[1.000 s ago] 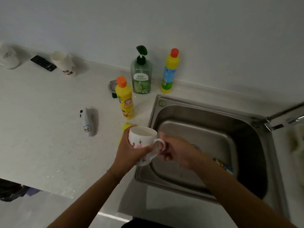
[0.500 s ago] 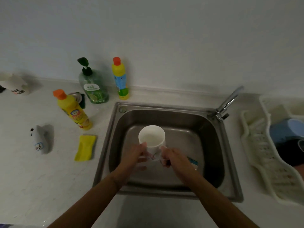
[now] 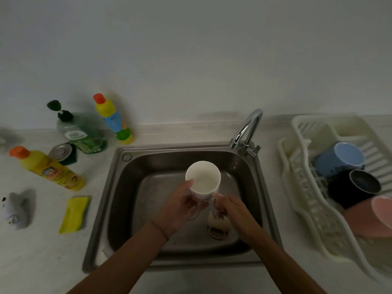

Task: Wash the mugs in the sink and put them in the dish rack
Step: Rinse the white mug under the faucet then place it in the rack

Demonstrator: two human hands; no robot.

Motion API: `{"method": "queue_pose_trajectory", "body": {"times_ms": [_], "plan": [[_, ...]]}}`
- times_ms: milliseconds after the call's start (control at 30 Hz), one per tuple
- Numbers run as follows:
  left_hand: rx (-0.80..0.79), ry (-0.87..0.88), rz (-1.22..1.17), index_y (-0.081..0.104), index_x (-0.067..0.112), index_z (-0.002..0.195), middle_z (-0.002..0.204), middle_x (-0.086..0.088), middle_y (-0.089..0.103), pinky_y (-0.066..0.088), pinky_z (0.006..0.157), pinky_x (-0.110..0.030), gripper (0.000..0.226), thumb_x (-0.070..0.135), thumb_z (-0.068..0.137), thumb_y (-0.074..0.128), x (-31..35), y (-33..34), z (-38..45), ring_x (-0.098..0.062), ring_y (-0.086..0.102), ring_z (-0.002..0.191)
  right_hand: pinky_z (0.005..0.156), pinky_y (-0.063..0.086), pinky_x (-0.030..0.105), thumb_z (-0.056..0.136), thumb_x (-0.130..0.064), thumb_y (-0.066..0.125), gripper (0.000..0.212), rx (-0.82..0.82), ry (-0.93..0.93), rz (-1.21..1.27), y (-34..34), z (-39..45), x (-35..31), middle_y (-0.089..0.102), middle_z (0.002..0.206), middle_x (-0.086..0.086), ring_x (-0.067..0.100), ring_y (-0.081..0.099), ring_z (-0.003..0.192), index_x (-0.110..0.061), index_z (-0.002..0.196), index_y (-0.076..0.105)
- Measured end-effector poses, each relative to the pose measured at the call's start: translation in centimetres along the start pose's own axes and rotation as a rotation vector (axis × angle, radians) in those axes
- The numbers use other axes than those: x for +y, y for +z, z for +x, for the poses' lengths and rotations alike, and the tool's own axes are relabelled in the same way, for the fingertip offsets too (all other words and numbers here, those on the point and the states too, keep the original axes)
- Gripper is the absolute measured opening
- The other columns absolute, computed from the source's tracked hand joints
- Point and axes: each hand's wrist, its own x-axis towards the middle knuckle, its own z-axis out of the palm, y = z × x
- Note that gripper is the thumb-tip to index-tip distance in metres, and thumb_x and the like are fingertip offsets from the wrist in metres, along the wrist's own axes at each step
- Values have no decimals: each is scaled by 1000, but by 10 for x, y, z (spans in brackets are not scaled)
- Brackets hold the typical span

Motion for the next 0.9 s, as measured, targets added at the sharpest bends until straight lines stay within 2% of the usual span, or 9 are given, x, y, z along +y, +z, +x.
{"method": "queue_pose_trajectory", "body": {"times_ms": [67, 133, 267, 333, 433, 600, 700, 800, 900], "plan": [[11, 20, 22, 64, 5, 112, 117, -26, 61, 63, 77, -41, 28, 27, 97, 59, -2, 15, 7, -28, 73, 86, 70, 44, 37, 106, -36, 42, 52, -13, 12, 9, -16, 5, -1, 64, 67, 7, 25, 53, 68, -23, 60, 62], [15, 39, 57, 61, 7, 121, 127, -27, 57, 64, 80, -42, 29, 27, 100, 56, -2, 27, 16, -31, 68, 99, 62, 46, 27, 107, -36, 44, 49, 35, 31, -3, -35, 15, -3, 71, 71, 6, 22, 57, 65, -14, 73, 71], [30, 34, 89, 55, 10, 130, 137, -27, 49, 58, 91, -53, 36, 26, 98, 61, 3, 44, 36, -38, 59, 120, 52, 44, 15, 106, -22, 47, 34, 339, 12, -20, -75, 55, 2, 72, 75, 2, 4, 57, 56, -3, 93, 72], [32, 28, 109, 53, 9, 134, 139, -28, 47, 58, 92, -54, 42, 26, 97, 64, 5, 50, 44, -40, 58, 124, 57, 49, 22, 100, -14, 54, 17, 516, 6, -37, -97, 83, 14, 74, 83, 2, 7, 61, 60, -13, 106, 69], [6, 14, 145, 54, 9, 131, 136, -27, 48, 57, 95, -54, 40, 26, 96, 65, 9, 58, 52, -39, 59, 120, 66, 58, 40, 91, -17, 59, 32, 656, 51, -64, -120, 116, 29, 72, 92, 2, 21, 67, 72, -33, 118, 58], [-36, 11, 153, 60, 10, 126, 134, -28, 50, 55, 99, -57, 39, 29, 92, 69, 15, 70, 59, -41, 58, 124, 84, 58, 55, 90, -32, 54, 32, 653, 22, -116, -138, 145, 35, 72, 103, -4, 25, 71, 91, -61, 104, 55], [-44, 18, 132, 60, 12, 127, 133, -26, 51, 51, 104, -59, 45, 30, 88, 72, 17, 75, 63, -40, 58, 124, 89, 57, 52, 86, -33, 53, 33, 638, 20, -141, -147, 157, 51, 72, 111, -4, 22, 70, 101, -53, 111, 60], [-54, 14, 111, 61, 13, 123, 130, -25, 52, 48, 108, -60, 33, 27, 94, 67, 18, 79, 62, -41, 55, 128, 88, 58, 52, 80, -33, 52, 38, 647, 15, -159, -151, 155, 54, 73, 111, -3, 22, 70, 101, -57, 108, 60], [-50, 8, 120, 62, 13, 124, 130, -25, 53, 48, 108, -59, 33, 28, 95, 67, 16, 79, 62, -41, 53, 131, 89, 58, 51, 74, -30, 52, 46, 643, 22, -159, -150, 151, 51, 74, 109, -1, 21, 72, 98, -37, 118, 65]]}}
